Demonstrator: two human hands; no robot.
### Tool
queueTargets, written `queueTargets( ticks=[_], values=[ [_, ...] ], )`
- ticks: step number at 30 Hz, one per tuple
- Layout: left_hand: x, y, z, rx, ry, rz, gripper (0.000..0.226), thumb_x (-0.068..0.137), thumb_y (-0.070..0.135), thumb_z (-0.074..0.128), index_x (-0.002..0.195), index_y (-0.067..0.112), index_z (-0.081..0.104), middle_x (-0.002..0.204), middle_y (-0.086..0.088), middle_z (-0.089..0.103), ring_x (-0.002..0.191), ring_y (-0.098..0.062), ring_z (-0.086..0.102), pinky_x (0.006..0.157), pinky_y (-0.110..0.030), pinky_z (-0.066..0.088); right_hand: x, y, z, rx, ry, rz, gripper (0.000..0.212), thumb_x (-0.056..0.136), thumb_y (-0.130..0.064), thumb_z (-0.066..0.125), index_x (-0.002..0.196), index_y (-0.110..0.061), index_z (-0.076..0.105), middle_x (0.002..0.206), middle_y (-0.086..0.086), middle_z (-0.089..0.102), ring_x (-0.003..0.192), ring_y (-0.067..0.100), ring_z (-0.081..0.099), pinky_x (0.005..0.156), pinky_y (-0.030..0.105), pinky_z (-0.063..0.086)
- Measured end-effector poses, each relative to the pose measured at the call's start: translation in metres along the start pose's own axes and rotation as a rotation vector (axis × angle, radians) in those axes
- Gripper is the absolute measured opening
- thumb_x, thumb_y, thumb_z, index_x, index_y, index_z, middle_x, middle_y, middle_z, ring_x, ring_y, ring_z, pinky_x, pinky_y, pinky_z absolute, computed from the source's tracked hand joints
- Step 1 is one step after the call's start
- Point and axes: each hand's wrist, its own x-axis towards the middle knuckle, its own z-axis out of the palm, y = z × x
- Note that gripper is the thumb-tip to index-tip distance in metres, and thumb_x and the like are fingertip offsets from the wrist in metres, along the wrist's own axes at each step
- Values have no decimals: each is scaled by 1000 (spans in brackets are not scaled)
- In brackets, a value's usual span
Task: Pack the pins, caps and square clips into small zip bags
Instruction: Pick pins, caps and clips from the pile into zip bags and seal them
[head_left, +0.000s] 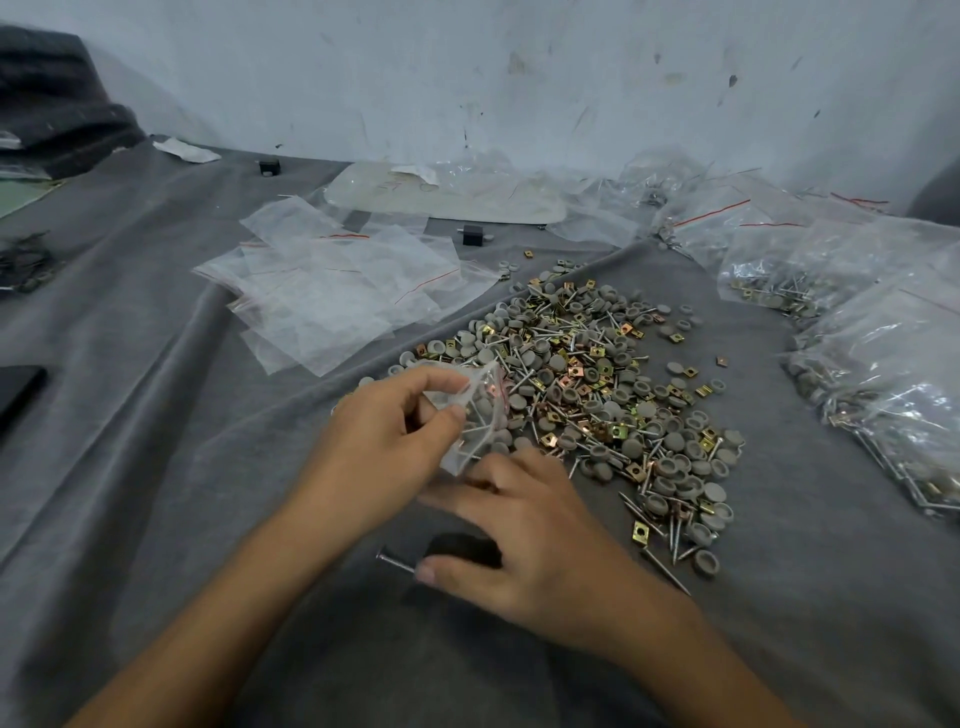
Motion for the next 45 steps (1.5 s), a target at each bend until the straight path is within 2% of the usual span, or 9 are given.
queueTargets(
  ticks=[6, 10, 15, 22, 28, 31, 34, 39, 45],
  values=[
    [2, -2, -4, -22, 18, 1, 15, 88, 39, 63, 98, 50, 67, 57, 12, 58, 57, -5, 54, 60, -31, 46, -2, -25, 17, -207, 174, -184, 25, 94, -46, 55, 88, -28, 71, 87, -8, 60, 86, 21, 55, 78, 39, 49],
    [1, -5, -4, -23, 11, -12, 16, 88, 41, 62, 98, 52, 68, 56, 14, 56, 53, 0, 50, 58, -28, 42, -2, -21, 10, -49, 169, -111, 21, 102, -37, 50, 95, -22, 63, 90, -5, 60, 88, 18, 53, 82, 40, 45],
    [2, -5, -3, 7, 4, -16, 15, 86, 43, 60, 96, 51, 67, 57, 15, 59, 53, 0, 53, 62, -29, 43, -4, -6, -9, 530, 405, 119, 9, 98, -34, 58, 91, -29, 59, 69, -9, 60, 60, 9, 56, 57, 22, 41],
    [-4, -1, 1, 76, -32, 6, 18, 96, 24, 67, 104, 40, 69, 61, 10, 61, 55, -1, 54, 58, -34, 48, -1, 16, -15, 485, 588, 280, 6, 93, -33, 67, 88, -30, 70, 75, -15, 70, 69, 4, 67, 59, 15, 50],
    [-6, 4, 3, 82, -75, 22, 18, 97, 27, 66, 105, 43, 67, 62, 9, 64, 56, -4, 57, 60, -35, 51, 2, 19, -16, 584, 495, 166, 19, 99, -22, 64, 115, -32, 67, 96, -16, 75, 83, 10, 73, 72, 35, 59],
    [-4, 1, 1, 41, -44, 2, 22, 97, 25, 66, 100, 46, 65, 60, 11, 60, 56, -2, 54, 62, -37, 50, 0, 31, -31, 652, 521, 173, 21, 100, -19, 60, 112, -35, 66, 96, -16, 76, 86, 11, 72, 73, 28, 59],
    [-4, 1, 0, 27, -26, -3, 23, 97, 24, 66, 101, 47, 65, 60, 10, 59, 58, -5, 55, 65, -43, 53, -9, 53, -45, 458, 476, 251, 16, 96, -18, 66, 100, -33, 71, 90, -15, 72, 85, 6, 67, 74, 32, 56],
    [-3, 0, -1, 37, -24, -3, 22, 97, 27, 66, 102, 48, 65, 62, 9, 62, 58, -4, 57, 67, -45, 55, -13, 62, -47, -59, 94, 267, 16, 97, -30, 63, 107, -40, 70, 104, -18, 60, 104, 11, 48, 96, 38, 38],
    [-4, -2, -2, 46, -31, 2, 20, 97, 30, 66, 103, 49, 65, 63, 9, 63, 59, -6, 58, 66, -47, 56, -11, 64, -43, -151, 19, 330, 29, 97, -50, 56, 125, -45, 58, 109, -21, 44, 104, 8, 30, 91, 31, 25]
  ],
)
